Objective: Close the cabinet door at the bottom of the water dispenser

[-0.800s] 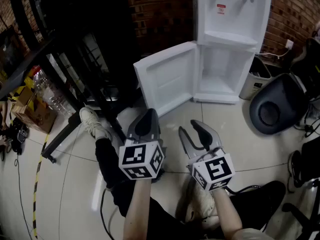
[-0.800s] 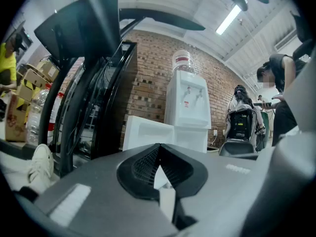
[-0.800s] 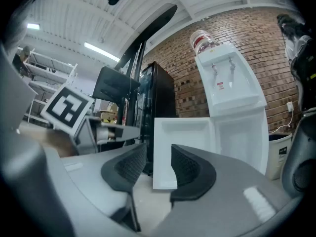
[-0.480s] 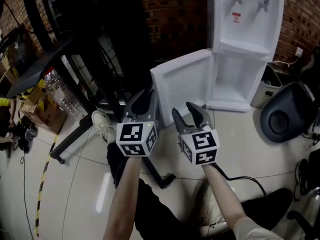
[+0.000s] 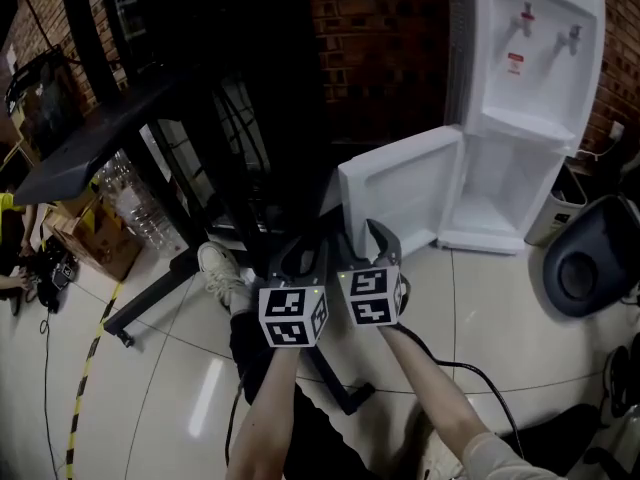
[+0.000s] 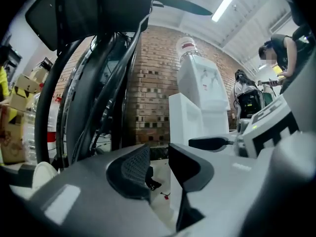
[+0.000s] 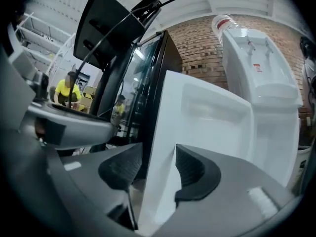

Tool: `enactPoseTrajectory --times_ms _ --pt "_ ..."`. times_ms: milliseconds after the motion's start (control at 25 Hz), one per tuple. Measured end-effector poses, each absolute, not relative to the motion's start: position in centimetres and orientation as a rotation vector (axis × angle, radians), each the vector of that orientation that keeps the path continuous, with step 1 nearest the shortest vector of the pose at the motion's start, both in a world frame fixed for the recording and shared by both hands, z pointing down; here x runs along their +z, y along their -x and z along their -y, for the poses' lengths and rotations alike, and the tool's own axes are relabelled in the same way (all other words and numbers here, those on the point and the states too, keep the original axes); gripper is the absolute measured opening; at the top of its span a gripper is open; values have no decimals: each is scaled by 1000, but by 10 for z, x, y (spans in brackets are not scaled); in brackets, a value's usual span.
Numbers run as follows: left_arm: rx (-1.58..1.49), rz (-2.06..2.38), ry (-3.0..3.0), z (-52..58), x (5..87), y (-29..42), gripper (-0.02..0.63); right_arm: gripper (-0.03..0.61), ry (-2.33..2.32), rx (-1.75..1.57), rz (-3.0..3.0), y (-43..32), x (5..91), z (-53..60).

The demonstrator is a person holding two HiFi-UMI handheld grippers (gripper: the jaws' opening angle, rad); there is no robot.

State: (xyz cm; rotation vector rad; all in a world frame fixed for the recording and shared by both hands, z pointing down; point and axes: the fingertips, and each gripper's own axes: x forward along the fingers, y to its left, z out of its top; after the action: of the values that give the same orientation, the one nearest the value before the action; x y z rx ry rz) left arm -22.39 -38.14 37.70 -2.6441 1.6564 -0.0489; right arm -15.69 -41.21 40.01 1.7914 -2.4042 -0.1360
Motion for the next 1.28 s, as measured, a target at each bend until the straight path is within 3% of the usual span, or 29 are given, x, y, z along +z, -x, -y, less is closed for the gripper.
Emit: enactPoseTrajectory --times_ms 720,1280 --pt "56 -1751 2715 390 391 227 115 192 -1789 -97 2275 147 416 416" --pt "95 -1539 2832 356 373 169 115 212 -1816 -19 2220 98 422 349"
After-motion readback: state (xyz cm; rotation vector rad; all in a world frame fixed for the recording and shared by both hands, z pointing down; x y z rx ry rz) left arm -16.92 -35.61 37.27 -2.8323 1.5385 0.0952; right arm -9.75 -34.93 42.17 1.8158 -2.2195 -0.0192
